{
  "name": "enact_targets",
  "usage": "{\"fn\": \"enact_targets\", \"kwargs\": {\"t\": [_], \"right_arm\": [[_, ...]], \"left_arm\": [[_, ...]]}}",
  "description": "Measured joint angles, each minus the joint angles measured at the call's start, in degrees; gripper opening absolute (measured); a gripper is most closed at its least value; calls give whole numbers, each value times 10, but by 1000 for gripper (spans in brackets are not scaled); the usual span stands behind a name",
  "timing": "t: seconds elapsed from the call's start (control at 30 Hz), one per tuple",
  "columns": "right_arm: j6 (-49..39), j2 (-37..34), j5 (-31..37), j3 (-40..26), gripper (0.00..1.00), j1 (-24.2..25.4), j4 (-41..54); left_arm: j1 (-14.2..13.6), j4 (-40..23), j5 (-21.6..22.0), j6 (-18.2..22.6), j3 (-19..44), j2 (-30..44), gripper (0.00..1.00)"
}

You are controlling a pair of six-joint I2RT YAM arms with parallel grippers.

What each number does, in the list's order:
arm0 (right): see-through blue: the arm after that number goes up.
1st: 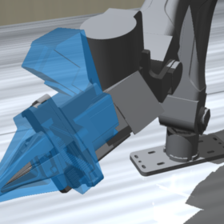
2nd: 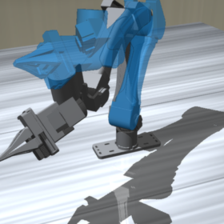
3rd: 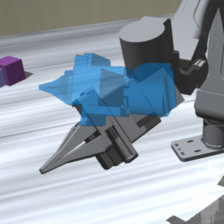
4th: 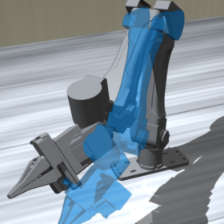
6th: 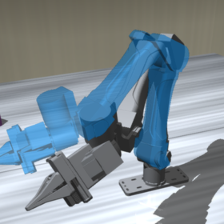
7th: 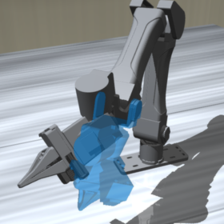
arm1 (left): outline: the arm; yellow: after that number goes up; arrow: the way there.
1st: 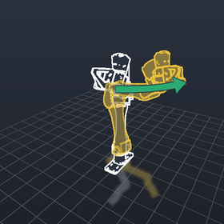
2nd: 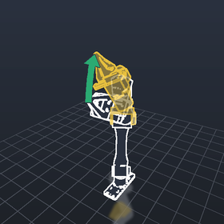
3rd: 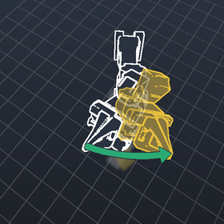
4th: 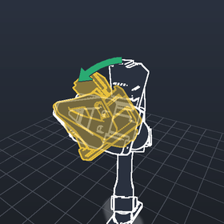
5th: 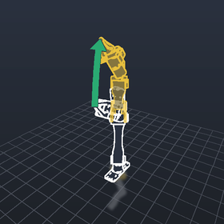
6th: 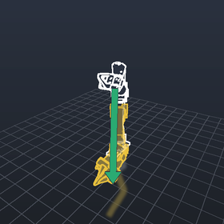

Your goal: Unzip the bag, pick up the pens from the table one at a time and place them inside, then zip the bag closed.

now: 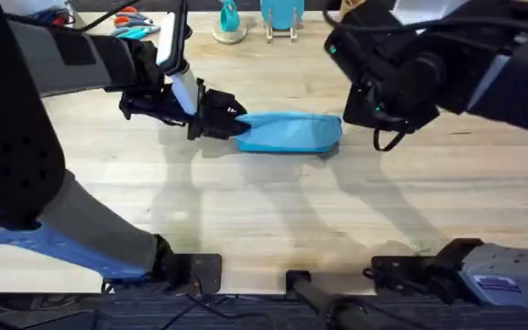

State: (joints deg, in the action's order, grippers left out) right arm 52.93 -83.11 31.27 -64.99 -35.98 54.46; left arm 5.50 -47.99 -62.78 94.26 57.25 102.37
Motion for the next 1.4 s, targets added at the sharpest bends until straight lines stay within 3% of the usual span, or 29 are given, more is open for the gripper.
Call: {"fn": "enact_targets", "kwargs": {"t": [0.2, 0.47, 0.63, 0.93, 1.17, 1.2, 1.37, 1.4], "right_arm": [[0, 0, -51, 13, 30, 23, -22], [1, -2, -75, 128, 30, 25, -105], [9, -2, -77, 166, 30, 25, -117], [11, -2, -77, 183, 30, 27, -122], [11, 13, -21, 177, 31, 33, -73], [12, 23, -13, 170, 127, 33, -65], [-15, 92, 9, 109, 850, 33, -60], [-25, 106, 10, 97, 958, 33, -59]], "left_arm": [[0, 0, 3, 0, 0, 0, 41], [0, -2, 6, 0, 0, 0, 41], [0, -4, 7, 0, -1, 0, 41], [0, -4, 7, 0, -1, 0, 41], [1, -2, 9, 0, -1, 0, 41], [1, -2, 9, 0, -1, 0, 41], [1, -2, 9, 0, -1, 0, 41], [1, -2, 9, 0, -1, 0, 41]]}}
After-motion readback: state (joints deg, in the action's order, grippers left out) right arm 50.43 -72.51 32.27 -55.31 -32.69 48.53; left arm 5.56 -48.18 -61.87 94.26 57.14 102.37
